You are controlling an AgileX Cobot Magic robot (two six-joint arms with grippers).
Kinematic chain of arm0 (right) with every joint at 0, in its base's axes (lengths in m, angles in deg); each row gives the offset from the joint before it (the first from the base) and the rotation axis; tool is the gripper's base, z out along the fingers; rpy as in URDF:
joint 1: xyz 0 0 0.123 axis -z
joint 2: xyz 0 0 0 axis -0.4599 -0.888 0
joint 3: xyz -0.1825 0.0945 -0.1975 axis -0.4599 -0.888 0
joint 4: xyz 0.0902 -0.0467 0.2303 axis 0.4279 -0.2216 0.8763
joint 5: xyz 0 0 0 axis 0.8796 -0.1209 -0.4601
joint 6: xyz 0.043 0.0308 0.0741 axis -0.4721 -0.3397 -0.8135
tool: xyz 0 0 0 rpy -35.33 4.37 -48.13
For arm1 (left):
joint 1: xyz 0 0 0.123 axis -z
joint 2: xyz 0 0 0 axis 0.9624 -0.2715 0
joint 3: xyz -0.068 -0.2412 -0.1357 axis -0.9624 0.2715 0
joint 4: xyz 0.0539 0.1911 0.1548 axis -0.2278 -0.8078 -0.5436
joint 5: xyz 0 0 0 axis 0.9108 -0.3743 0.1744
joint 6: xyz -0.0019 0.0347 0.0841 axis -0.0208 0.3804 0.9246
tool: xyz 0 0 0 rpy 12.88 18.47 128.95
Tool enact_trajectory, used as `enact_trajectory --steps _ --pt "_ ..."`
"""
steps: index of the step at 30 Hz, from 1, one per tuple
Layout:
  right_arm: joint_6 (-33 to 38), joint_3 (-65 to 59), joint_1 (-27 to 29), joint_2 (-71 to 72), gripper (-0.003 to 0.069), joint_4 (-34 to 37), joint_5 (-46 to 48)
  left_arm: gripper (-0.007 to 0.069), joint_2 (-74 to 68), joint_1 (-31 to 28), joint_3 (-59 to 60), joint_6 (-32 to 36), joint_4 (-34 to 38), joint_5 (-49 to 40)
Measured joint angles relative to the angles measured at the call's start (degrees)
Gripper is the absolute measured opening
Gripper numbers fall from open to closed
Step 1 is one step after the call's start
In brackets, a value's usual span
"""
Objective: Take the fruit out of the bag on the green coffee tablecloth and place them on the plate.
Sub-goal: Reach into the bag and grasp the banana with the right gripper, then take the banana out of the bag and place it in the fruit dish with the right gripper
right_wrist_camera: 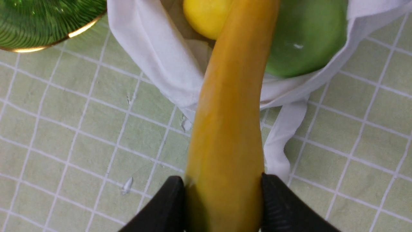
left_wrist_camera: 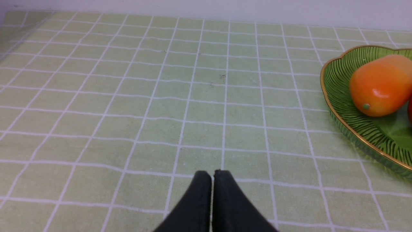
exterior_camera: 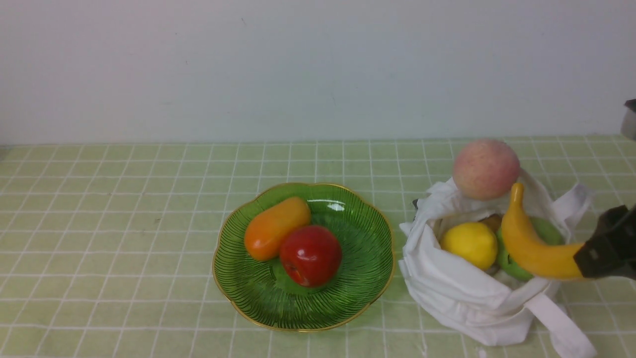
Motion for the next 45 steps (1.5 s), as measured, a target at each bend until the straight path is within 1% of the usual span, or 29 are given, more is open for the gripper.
enact_trajectory --steps 9,12,16,18,20,22,25,27,29,31,36,42,45 --pt "-2.43 0.0 0.0 5.82 0.0282 0.0 0.22 -0.0008 0.0 0.0 0.0 0.0 0.0 0.0" --pt "-3.49 0.0 0.0 10.25 0.0282 0.29 0.53 -0.0008 0.0 0.0 0.0 0.0 0.0 0.0" --pt "-2.99 0.0 0.0 14.64 0.0281 2.72 1.01 -0.0008 0.0 0.0 0.0 0.0 0.0 0.0" --pt "-1.24 0.0 0.0 15.85 0.0281 6.16 1.27 -0.0008 0.0 0.0 0.0 0.0 0.0 0.0" --pt "3.03 0.0 0.0 15.5 0.0281 12.8 1.47 -0.0008 0.0 0.0 0.0 0.0 0.0 0.0" --pt "5.87 0.0 0.0 14.37 0.0281 17.07 1.47 -0.0008 0.0 0.0 0.0 0.0 0.0 0.0" --pt "12.08 0.0 0.0 10.43 0.0281 25.65 0.71 -0.0008 0.0 0.0 0.0 0.0 0.0 0.0" --pt "18.28 0.0 -0.82 5.12 0.0281 32.57 -1.89 -0.0008 0.0 0.0 0.0 0.0 0.0 0.0" --pt "22.67 0.0 -2.42 0.36 0.0281 36.05 -4.37 -0.0008 0.0 0.0 0.0 0.0 0.0 0.0" --pt "26.31 0.0 -4.8 -4.89 0.0281 38.02 -7.76 -0.0008 0.0 0.0 0.0 0.0 0.0 0.0" --pt "28.89 0.0 -8.31 -13.89 0.0281 38.22 -17.31 -0.0008 0.0 0.0 0.0 0.0 0.0 0.0" --pt "29.19 0.0 -8.85 -21.97 0.0281 37.25 -31.27 -0.0008 0.0 0.0 0.0 0.0 0.0 0.0" --pt "29.19 0.0 -9.13 -24.47 0.0281 37.25 -33.24 -0.0008 0.0 0.0 0.0 0.0 0.0 0.0"
